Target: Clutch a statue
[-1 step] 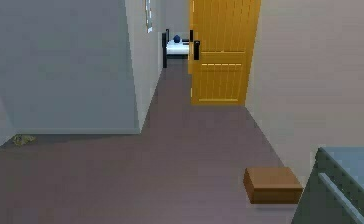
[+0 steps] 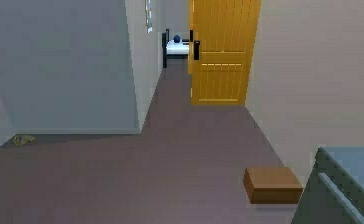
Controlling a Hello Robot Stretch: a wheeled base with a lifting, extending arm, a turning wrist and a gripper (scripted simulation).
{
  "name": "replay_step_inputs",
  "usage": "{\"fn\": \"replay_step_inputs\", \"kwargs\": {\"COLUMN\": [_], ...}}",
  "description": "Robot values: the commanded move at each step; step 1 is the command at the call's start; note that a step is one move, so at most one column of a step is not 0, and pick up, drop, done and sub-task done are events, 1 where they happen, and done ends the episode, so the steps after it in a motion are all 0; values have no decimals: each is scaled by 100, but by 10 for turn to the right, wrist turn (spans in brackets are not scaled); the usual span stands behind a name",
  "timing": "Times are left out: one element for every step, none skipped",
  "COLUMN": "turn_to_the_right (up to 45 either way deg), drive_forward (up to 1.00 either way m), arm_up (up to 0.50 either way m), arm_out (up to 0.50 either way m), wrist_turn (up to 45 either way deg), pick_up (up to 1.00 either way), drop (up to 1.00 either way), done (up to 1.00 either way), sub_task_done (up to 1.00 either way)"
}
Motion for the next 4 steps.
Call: {"fn": "replay_step_inputs", "kwargs": {"turn_to_the_right": [0, 0, 0, 0], "drive_forward": [0, 0, 0, 0], "arm_up": [38, 0, 0, 0], "arm_out": [0, 26, 0, 0], "wrist_turn": [0, 0, 450, 450], "pick_up": [0, 0, 0, 0], "drop": [0, 0, 0, 0], "done": [0, 0, 0, 0], "sub_task_done": [0, 0, 0, 0]}}
